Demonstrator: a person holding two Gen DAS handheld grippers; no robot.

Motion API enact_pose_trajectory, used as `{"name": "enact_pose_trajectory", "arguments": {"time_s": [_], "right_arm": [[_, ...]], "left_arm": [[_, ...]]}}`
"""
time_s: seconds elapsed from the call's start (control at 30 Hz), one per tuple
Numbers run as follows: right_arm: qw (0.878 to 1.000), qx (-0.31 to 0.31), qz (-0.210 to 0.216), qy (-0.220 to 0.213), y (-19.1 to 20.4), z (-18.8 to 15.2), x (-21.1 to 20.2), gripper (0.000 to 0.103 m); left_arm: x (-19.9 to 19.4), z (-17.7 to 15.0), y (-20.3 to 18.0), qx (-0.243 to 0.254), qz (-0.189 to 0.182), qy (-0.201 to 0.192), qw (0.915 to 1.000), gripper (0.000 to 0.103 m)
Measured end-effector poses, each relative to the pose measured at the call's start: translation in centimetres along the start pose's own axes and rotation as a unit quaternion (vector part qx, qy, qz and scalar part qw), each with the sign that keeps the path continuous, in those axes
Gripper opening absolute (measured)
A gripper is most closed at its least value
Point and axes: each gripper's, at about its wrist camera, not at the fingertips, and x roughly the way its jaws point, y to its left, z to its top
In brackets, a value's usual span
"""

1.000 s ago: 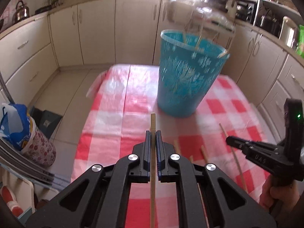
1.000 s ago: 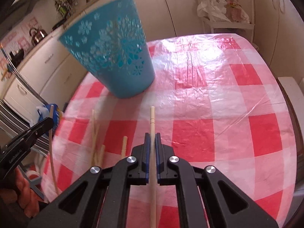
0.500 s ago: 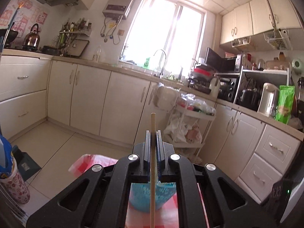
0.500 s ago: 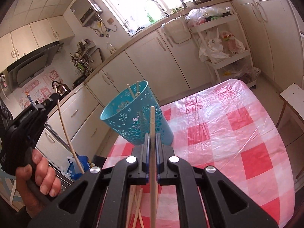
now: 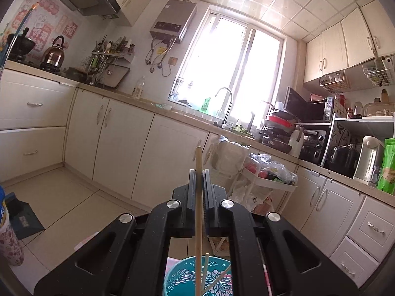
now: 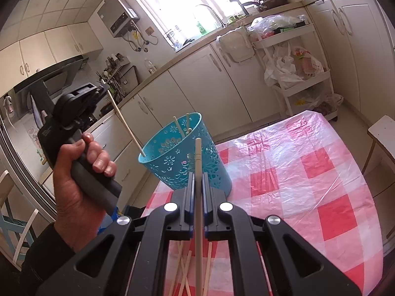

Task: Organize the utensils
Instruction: 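Drop the left chopstick into the blue basket while the right gripper holds its chopstick above it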

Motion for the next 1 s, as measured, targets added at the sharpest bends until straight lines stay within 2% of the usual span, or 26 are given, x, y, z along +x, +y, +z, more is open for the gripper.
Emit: {"name": "enact_pose_trajectory", "arguments": {"time_s": [0.17, 0.43, 0.8, 1.0], "right_arm": [[1.000, 0.004, 0.007, 0.002, -0.1, 0.3, 0.5, 0.006], [1.000, 0.001, 0.012, -0.001, 0.5, 0.4, 0.6, 0.006], [1.000, -0.001, 0.016, -0.007, 1.0, 0.5, 0.2, 0.006], [0.999, -0.012, 0.020, -0.022, 1.8, 0.6, -0.4, 0.006]], "left_arm": [[2.1, -2.4, 0.0, 0.017, 0.008, 0.030, 0.9994, 0.005], [2.8, -4.3, 0.3, 0.032, 0.009, 0.064, 0.9974, 0.005], [2.6, -5.3, 1.6, 0.003, -0.041, 0.139, 0.9895, 0.005], [0.3, -5.6, 3.1, -0.034, -0.067, 0.176, 0.9815, 0.006]]}}
